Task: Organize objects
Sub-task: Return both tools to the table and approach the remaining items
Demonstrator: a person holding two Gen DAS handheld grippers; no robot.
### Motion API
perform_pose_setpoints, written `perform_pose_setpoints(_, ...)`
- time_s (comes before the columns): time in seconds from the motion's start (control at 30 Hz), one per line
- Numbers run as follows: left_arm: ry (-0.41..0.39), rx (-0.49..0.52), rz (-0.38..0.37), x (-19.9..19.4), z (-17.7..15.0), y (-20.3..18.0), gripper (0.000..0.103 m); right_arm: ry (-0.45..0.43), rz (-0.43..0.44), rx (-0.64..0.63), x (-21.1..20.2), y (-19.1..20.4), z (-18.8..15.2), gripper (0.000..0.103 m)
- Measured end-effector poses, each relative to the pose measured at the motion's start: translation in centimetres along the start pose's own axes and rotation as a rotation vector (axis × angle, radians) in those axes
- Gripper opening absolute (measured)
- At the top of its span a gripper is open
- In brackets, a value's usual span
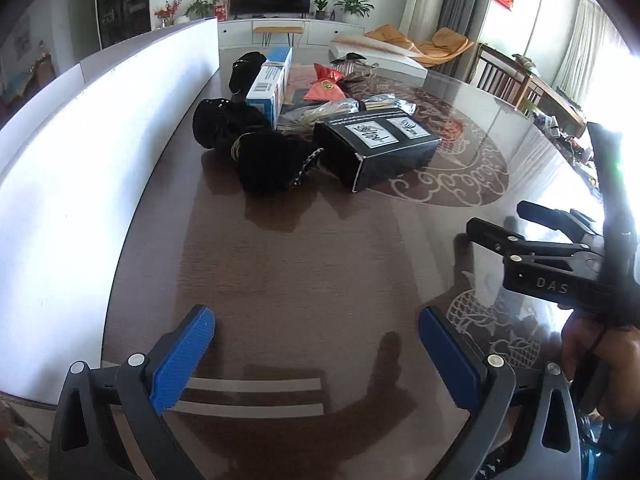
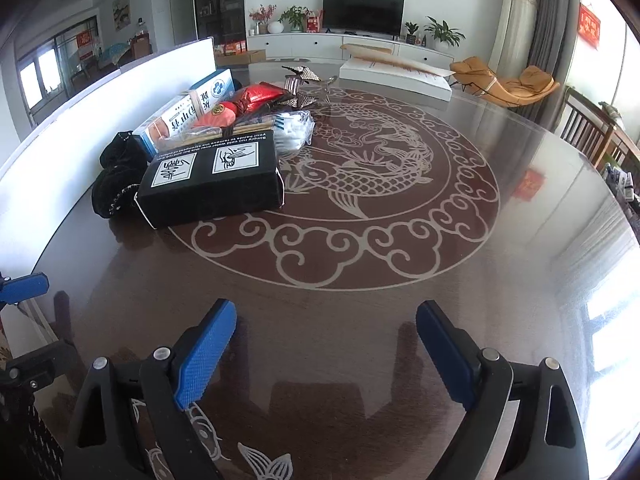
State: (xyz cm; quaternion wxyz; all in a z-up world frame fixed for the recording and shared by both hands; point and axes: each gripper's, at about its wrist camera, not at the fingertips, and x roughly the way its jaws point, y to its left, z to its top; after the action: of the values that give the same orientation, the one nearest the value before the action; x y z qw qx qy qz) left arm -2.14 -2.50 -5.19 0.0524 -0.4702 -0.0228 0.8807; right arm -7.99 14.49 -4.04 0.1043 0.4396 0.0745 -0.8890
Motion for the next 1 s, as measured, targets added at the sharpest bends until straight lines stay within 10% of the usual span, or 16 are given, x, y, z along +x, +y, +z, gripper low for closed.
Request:
perform_pose_setpoints(0.17, -0.003, 0.009, 0.113, 0.9, 0.7, 0.7, 0.103, 0.027, -0.002, 0.054, 0.5, -0.6, 0.1, 0.103)
perform_pose_setpoints(1.0, -0.031, -0.017, 0.132, 1.1, 1.0, 1.3, 0.103, 0.025, -0.001, 0.053, 0.6, -0.7, -0.1, 0.103)
